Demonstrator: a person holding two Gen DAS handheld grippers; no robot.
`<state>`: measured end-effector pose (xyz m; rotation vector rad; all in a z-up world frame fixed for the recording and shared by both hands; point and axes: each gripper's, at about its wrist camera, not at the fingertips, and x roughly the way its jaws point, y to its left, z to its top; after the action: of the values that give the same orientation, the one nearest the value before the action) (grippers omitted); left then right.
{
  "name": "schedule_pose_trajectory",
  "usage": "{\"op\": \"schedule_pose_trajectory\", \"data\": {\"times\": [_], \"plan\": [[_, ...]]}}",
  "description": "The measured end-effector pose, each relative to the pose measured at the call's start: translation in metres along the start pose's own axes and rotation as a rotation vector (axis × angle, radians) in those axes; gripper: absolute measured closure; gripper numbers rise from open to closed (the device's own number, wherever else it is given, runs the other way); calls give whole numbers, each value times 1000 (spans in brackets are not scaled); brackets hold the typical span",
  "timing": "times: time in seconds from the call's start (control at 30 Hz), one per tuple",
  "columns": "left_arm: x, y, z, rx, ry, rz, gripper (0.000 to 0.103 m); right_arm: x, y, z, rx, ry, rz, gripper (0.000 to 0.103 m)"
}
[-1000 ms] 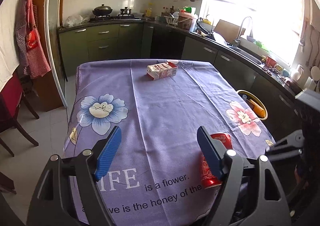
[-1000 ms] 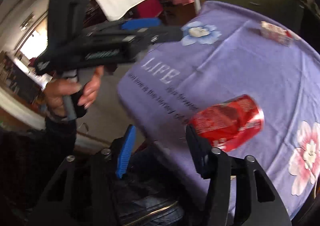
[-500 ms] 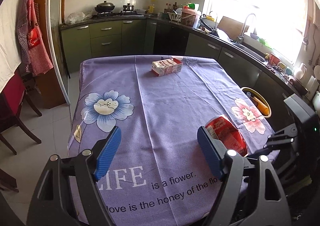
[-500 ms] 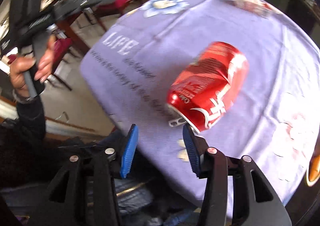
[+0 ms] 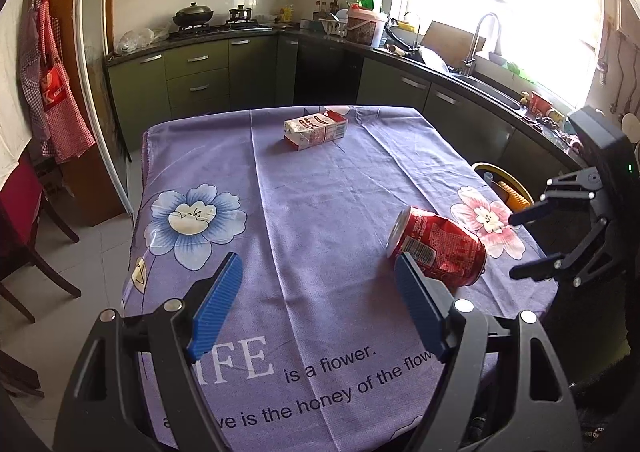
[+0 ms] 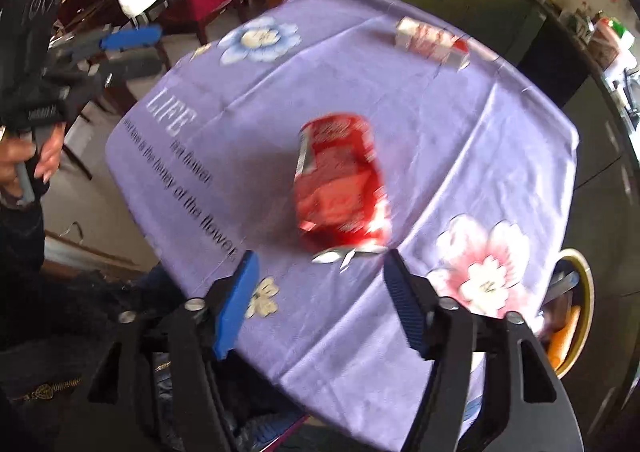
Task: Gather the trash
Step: 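Grasp the red Coca-Cola can with the right gripper and lift, then carry the cola can over the bin and open the right gripper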
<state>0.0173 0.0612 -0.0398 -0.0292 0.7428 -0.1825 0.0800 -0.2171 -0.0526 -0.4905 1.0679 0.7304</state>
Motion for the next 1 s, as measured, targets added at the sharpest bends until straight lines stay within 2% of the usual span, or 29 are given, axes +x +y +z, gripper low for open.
{"op": "schedule_pose_trajectory", "data": {"times": [0.1, 0.17, 0.27, 0.43, 0.6, 0.8, 1.0], "plan": [[1, 1, -1, -10, 4, 1, 28, 7, -6, 21, -23, 9, -23, 25], [1, 2, -2, -11, 4, 5, 28, 28, -2, 37, -41, 53, -8, 25], [-2, 3, -2, -14, 1, 7, 28, 58, 6, 51, -82, 120, -32, 25], [-3, 7, -4, -19, 2, 7, 26, 95, 18, 60, -130, 200, -51, 25], [2, 11, -7, -25, 18, 4, 26, 112, 17, 60, -134, 251, -73, 31], [5, 13, -8, -28, 25, 2, 26, 111, 14, 58, -125, 254, -62, 33], [8, 9, -8, -10, 28, -2, 26, 105, 2, 55, -73, 215, -25, 33]]}}
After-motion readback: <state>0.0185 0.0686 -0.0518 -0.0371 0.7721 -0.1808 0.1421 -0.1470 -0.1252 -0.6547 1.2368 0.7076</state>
